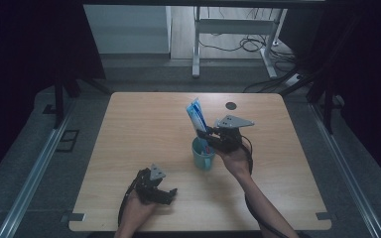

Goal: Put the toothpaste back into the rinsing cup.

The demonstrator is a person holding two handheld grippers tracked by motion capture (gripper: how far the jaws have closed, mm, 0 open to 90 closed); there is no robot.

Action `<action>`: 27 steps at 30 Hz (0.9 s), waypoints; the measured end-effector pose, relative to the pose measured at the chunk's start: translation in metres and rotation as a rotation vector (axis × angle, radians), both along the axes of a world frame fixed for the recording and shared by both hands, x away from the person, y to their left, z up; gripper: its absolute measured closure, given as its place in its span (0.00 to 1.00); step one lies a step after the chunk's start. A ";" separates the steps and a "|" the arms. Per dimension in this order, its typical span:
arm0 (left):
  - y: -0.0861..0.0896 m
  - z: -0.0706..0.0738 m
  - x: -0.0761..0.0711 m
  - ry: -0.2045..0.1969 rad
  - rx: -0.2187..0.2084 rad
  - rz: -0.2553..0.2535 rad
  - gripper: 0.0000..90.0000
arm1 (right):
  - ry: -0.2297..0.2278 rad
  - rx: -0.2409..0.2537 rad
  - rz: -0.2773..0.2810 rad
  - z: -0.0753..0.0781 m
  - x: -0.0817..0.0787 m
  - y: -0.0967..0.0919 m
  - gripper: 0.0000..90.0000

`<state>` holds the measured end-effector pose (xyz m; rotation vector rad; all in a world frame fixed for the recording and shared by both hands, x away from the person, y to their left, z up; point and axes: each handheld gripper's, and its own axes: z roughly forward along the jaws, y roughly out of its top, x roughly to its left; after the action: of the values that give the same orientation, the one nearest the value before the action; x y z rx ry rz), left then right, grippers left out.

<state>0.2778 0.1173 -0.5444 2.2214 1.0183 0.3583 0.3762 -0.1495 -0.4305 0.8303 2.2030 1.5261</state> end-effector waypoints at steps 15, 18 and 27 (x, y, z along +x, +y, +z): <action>0.000 0.000 0.000 -0.001 -0.003 0.002 0.03 | 0.034 -0.014 -0.006 -0.023 0.004 0.002 0.79; 0.000 0.000 0.000 -0.001 -0.004 0.002 0.03 | 0.039 -0.017 -0.003 -0.028 0.005 0.004 0.79; 0.000 0.000 0.000 0.000 -0.003 0.002 0.03 | 0.049 -0.026 0.002 -0.039 0.006 0.006 0.79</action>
<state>0.2776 0.1171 -0.5446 2.2175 1.0207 0.3576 0.3819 -0.1434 -0.4693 0.8663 2.2537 1.4899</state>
